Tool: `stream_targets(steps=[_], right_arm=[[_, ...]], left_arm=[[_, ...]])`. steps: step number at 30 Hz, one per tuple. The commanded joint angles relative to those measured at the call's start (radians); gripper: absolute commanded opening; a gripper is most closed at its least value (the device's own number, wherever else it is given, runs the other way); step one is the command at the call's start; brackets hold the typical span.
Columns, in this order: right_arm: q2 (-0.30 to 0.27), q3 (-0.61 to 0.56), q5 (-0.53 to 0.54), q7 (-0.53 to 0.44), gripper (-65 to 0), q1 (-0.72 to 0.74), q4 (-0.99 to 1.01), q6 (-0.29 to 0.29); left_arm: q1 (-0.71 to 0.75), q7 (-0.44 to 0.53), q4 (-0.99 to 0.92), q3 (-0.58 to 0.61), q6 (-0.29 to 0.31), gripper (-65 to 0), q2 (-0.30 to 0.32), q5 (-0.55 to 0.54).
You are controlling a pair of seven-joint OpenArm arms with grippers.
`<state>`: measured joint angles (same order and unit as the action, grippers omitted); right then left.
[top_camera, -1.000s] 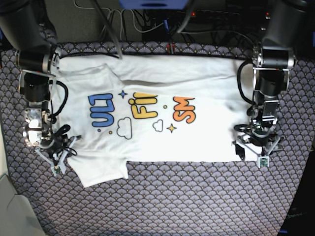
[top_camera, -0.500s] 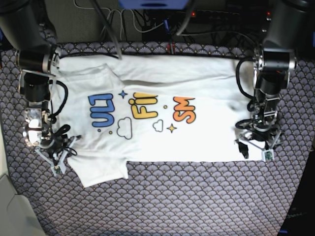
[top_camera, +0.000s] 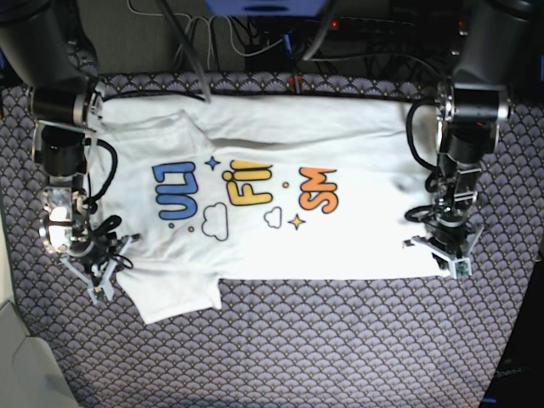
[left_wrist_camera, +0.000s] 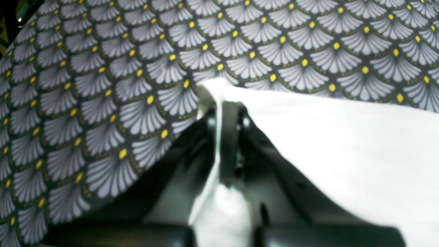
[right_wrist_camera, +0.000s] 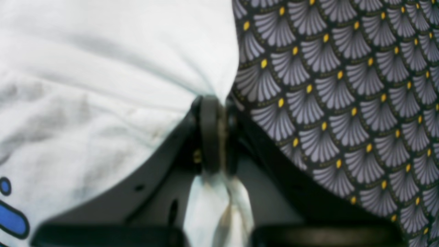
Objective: Fold the T-shirt properly
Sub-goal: 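Pinch the hem corners of the shirt with both grippers, then lift the hem and fold it toward the collar with both grippers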
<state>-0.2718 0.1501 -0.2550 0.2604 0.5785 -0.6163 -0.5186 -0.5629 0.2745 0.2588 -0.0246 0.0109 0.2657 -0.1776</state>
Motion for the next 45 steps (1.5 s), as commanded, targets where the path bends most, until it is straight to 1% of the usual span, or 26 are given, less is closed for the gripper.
stream_targets(steps=[1, 7, 11, 14, 17, 19, 20, 24, 30, 35, 39, 42, 45], right_arm=[[-0.016, 0.004, 0.003, -0.014, -65.0, 0.030, -0.020, 0.010], [-0.016, 0.006, 0.003, -0.013, -65.0, 0.030, -0.020, 0.012], [-0.016, 0.006, 0.004, -0.011, -65.0, 0.031, -0.023, 0.010], [-0.016, 0.007, 0.007, -0.009, -65.0, 0.001, -0.083, 0.008], [-0.014, 0.009, 0.007, -0.008, -65.0, -0.073, -0.215, 0.008], [-0.013, 0.009, 0.007, -0.002, -65.0, -0.124, -0.291, 0.008], [-0.011, 0.009, 0.007, 0.009, -65.0, -0.145, -0.330, 0.008], [-0.008, 0.010, 0.009, 0.046, -65.0, -0.219, -0.457, 0.008], [-0.008, 0.012, 0.009, 0.047, -65.0, -0.345, -0.623, 0.008], [0.010, 0.090, 0.009, 0.047, -65.0, -0.429, -0.719, 0.005], [0.018, 0.161, 0.009, 0.047, -65.0, -0.472, -0.756, -0.071], [0.035, 0.204, 0.009, 0.047, -65.0, -0.506, -0.799, -0.087], [0.038, 0.208, 0.009, 0.047, -65.0, -0.561, -0.857, -0.111]], left_arm=[[-0.019, -0.019, 0.004, -0.004, -0.013, -64.2, 0.014, -0.001], [-0.019, -0.019, 0.012, -0.004, -0.015, -64.5, 0.011, -0.001], [-0.010, -0.037, 0.116, -0.004, -0.015, -64.5, 0.011, -0.001], [0.020, -0.131, 0.205, -0.004, -0.016, -64.5, 0.011, -0.004], [0.079, -0.209, 0.331, -0.004, -0.016, -64.5, 0.020, -0.063], [0.114, -0.240, 0.412, -0.004, -0.016, -64.5, 0.030, -0.092], [0.134, -0.257, 0.451, -0.004, -0.016, -64.5, 0.045, -0.106], [0.203, -0.335, 0.594, -0.007, -0.016, -64.5, 0.059, -0.141], [0.327, -0.429, 0.796, -0.165, -0.016, -64.5, 0.050, -0.142], [0.410, -0.522, 0.942, -0.237, -0.016, -64.5, 0.050, -0.142], [0.470, -0.564, 1.035, -0.277, -0.016, -64.5, 0.050, -0.141], [0.515, -0.611, 1.109, -0.305, -0.016, -64.5, 0.050, -0.141], [0.568, -0.657, 1.187, -0.326, -0.016, -64.5, 0.050, -0.141]])
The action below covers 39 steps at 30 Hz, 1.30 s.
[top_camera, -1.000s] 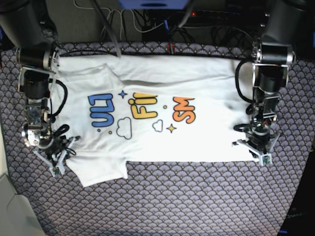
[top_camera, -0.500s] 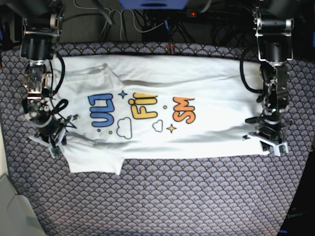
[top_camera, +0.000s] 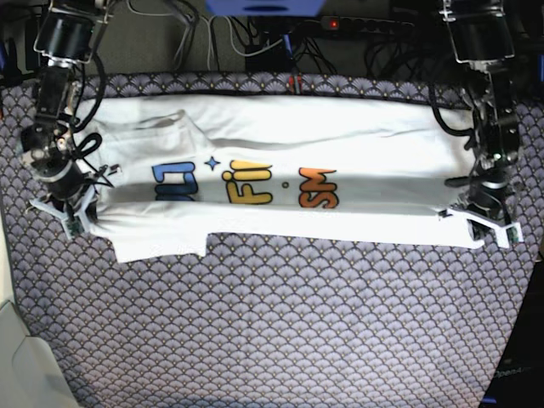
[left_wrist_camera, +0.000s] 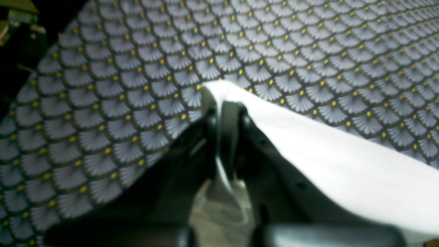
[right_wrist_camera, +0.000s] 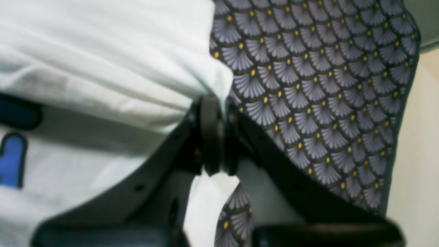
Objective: Fold the T-shirt properly
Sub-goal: 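Lift the hem and fold it toward the collar with both grippers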
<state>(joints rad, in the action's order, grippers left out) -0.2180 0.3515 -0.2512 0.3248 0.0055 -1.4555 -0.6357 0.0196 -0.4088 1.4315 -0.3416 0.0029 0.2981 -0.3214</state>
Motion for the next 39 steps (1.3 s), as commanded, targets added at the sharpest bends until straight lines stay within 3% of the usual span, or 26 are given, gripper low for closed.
stream_targets(steps=[1, 11, 18, 21, 32, 39], right_arm=[[-0.016, 0.007, 0.005, -0.017, -65.0, -0.008, -0.037, -0.008], [-0.027, 0.028, 0.080, -0.017, -65.0, -0.177, -0.196, -0.028], [-0.027, 0.040, 0.080, -0.019, -65.0, -0.264, -0.273, -0.031], [-0.024, 0.042, 0.080, -0.019, -65.0, -0.295, -0.294, -0.062], [-0.007, 0.106, 0.082, -0.025, -65.0, -0.365, -0.301, -0.062], [-0.005, 0.105, 0.082, -0.020, -65.0, -0.393, -0.294, -0.062]], left_arm=[[0.003, 0.014, 0.042, -0.015, -0.008, -64.5, 0.016, 0.003], [0.159, -0.088, 0.228, -0.098, -0.002, -64.5, 0.014, 0.001], [0.236, -0.081, 0.225, -0.100, -0.001, -64.5, 0.014, 0.001], [0.251, -0.081, 0.223, -0.100, -0.001, -64.6, 0.014, 0.003], [0.276, -0.089, 0.219, -0.098, 0.001, -64.6, 0.017, 0.003], [0.285, -0.088, 0.119, -0.095, 0.001, -64.6, 0.025, 0.003]])
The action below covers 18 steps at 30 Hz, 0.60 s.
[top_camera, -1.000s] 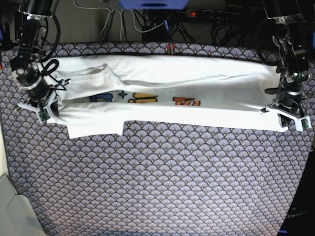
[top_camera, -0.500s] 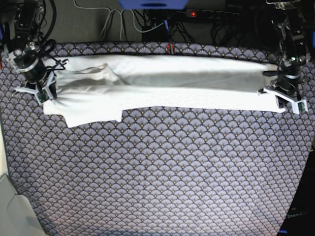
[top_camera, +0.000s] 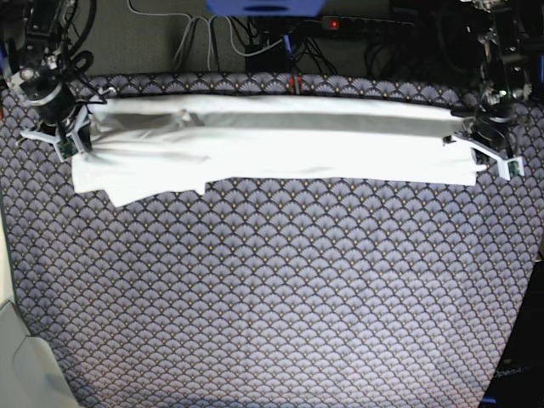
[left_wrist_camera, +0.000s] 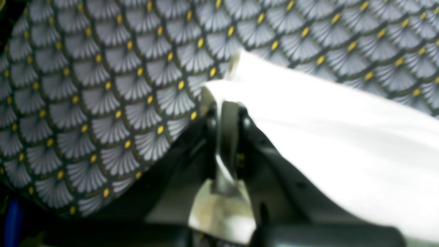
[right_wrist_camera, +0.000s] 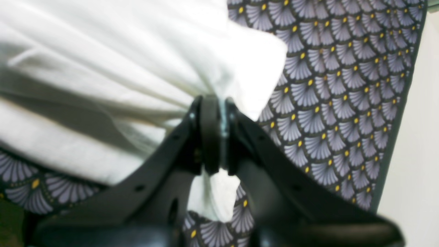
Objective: Fold the T-shirt properly
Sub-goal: 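Lift the hem and fold it toward the collar with both grippers, then hold the folded strip end with the right gripper and shift it outward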
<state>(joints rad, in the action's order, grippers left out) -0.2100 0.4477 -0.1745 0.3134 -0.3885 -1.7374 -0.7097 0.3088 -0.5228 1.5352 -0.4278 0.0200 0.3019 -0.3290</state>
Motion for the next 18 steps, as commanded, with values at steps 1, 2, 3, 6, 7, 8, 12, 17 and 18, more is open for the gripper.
stream_targets(steps=[1, 2, 3, 6, 7, 8, 12, 17, 18], right_arm=[[-0.007, 0.009, 0.005, -0.009, -65.0, 0.000, -0.013, 0.012], [-0.001, 0.010, 0.005, -0.009, -65.0, 0.000, -0.013, 0.012], [0.001, 0.010, 0.005, -0.009, -65.0, 0.000, -0.013, 0.012], [0.005, 0.010, 0.005, -0.007, -62.2, 0.000, -0.013, 0.012], [0.005, 0.010, 0.005, -0.007, -59.3, 0.000, -0.013, 0.012], [0.005, 0.010, 0.005, -0.007, -56.0, 0.000, -0.013, 0.012], [0.005, 0.012, 0.005, -0.007, -43.1, -0.003, -0.014, 0.012], [0.010, 0.046, 0.005, -0.009, -40.2, -0.020, -0.037, 0.012], [0.016, 0.052, 0.005, -0.009, -40.2, -0.019, -0.042, 0.012]], left_arm=[[-0.004, 0.028, 0.000, -0.009, -0.016, -64.6, 0.021, 0.011], [-0.004, 0.028, -0.014, -0.009, -0.015, -64.6, 0.021, 0.011], [-0.004, 0.028, -0.025, -0.009, -0.015, -64.5, 0.021, 0.011], [-0.010, 0.026, -0.037, -0.010, -0.015, -63.2, 0.021, 0.011], [-0.010, 0.026, -0.037, -0.010, -0.015, -60.8, 0.021, 0.011], [-0.010, 0.026, -0.037, -0.010, -0.015, -57.2, 0.021, 0.011], [-0.012, 0.028, -0.035, -0.010, -0.015, -38.7, 0.023, 0.011], [-0.013, 0.033, -0.028, -0.009, -0.015, -30.8, 0.023, 0.011], [-0.015, 0.033, -0.028, -0.009, -0.015, -30.7, 0.023, 0.011]])
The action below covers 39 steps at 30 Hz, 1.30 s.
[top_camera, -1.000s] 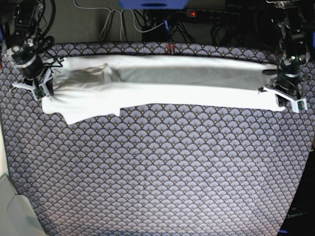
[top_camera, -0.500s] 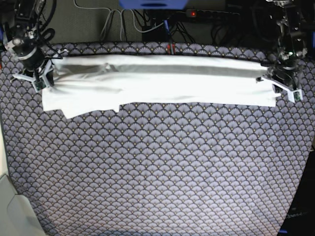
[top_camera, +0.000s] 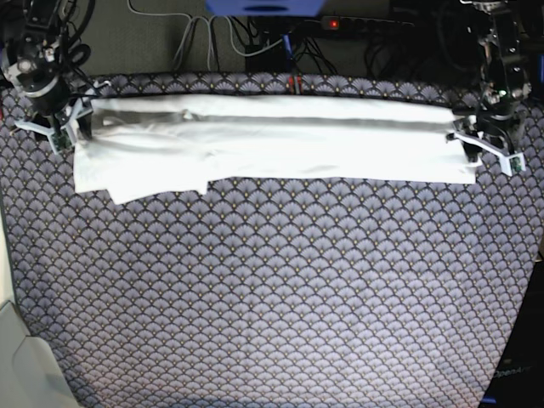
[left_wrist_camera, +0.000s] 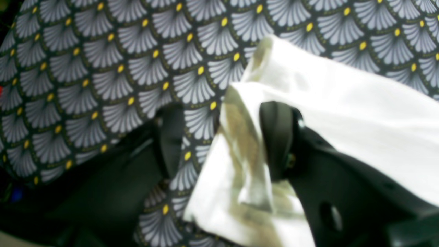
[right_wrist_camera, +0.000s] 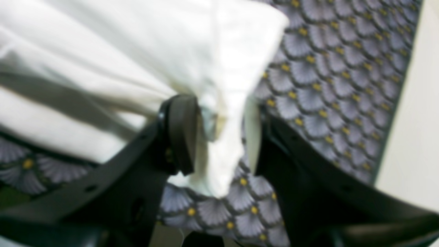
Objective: Fold the T-shirt properly
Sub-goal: 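Hold the folded strip end with the right gripper and shift it outward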
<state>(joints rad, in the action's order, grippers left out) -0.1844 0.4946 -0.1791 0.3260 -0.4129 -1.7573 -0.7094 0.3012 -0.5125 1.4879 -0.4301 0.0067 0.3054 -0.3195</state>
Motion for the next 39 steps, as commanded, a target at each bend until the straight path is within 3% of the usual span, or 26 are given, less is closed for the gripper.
stream_targets(steps=[1, 13, 18, 23, 28, 33, 39], right_arm=[[-0.005, 0.016, 0.010, -0.021, -40.2, 0.006, -0.028, 0.011], [0.035, 0.180, 0.010, -0.020, -40.1, 0.047, -0.048, 0.011], [0.036, 0.184, 0.008, -0.015, -40.1, 0.098, -0.072, 0.011], [0.021, 0.051, 0.005, 0.189, -40.1, 0.180, -0.152, 0.011], [-0.027, -0.138, 0.003, 0.408, -40.1, 0.317, -0.085, 0.011], [-0.028, -0.230, 0.003, 0.499, -37.2, 0.431, 0.053, 0.011], [-0.020, -0.259, 0.003, 0.506, -31.7, 0.489, 0.142, 0.011]], left_arm=[[-0.009, 0.022, 0.020, -0.005, -0.001, -30.7, 0.019, 0.001], [-0.046, 0.016, 0.012, -0.003, -0.001, -30.3, 0.019, 0.001], [-0.040, 0.016, 0.016, -0.005, -0.001, -30.3, 0.019, 0.001], [-0.038, 0.018, 0.010, -0.006, -0.001, -30.3, 0.019, 0.000], [-0.040, 0.015, 0.020, -0.003, -0.001, -30.3, 0.016, 0.000], [-0.041, 0.015, 0.015, -0.003, -0.001, -30.3, 0.015, 0.000], [-0.043, 0.015, 0.013, -0.003, -0.001, -30.3, 0.016, 0.000]])
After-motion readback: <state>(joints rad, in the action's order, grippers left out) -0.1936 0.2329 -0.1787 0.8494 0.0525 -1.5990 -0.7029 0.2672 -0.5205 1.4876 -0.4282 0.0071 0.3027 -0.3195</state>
